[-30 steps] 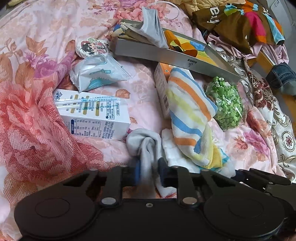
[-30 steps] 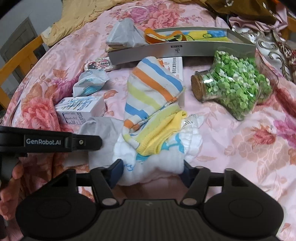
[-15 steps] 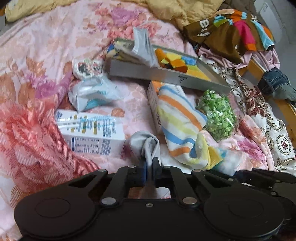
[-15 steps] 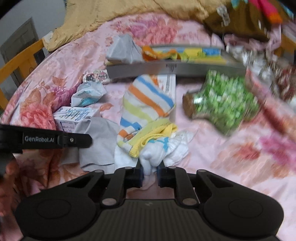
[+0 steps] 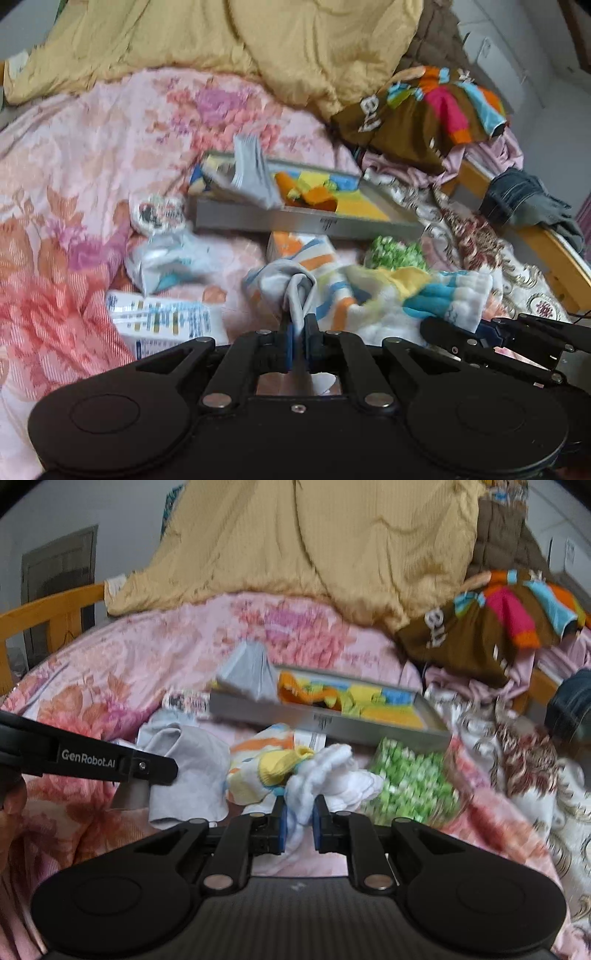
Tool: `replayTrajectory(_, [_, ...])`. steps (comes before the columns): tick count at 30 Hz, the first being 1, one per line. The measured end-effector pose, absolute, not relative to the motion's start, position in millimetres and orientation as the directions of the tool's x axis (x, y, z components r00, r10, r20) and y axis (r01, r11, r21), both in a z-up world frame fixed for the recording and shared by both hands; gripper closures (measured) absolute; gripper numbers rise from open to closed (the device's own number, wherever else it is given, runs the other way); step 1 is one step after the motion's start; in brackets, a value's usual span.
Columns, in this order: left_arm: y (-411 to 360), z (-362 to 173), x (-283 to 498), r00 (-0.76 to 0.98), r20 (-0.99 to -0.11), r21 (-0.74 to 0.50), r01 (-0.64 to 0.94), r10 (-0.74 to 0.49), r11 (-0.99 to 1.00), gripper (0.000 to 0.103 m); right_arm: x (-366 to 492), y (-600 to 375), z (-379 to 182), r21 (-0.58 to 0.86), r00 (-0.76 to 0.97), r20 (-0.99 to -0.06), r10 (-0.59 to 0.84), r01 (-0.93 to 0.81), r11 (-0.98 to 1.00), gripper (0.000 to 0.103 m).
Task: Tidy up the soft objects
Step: 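Lift and carry the grey cloth and white towel over the tray with both grippers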
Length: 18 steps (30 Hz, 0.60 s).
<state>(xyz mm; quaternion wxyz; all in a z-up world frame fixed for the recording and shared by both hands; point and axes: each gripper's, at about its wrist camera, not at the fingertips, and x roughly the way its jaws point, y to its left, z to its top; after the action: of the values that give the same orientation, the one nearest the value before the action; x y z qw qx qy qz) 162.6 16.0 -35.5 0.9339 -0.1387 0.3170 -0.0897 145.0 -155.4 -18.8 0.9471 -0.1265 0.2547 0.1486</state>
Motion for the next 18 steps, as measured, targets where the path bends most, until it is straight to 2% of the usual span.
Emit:
replayTrajectory(7, [12.2,-21.8,150.3,0.842,-0.471,-0.298,0.13,-0.264,0.946,0.098,137.2,-155.4,-11.7,-0.209,0.872,-0.443,0.211,-0.33,0.921,0.088])
replayTrajectory(18, [11.9,-10.2,141.6,0.873,-0.402,-0.303,0.159,-0.277,0.94,0.098,127.2,-155.4,-0.8,-0.275,0.923,-0.325,0.207,-0.301,0.913,0.088])
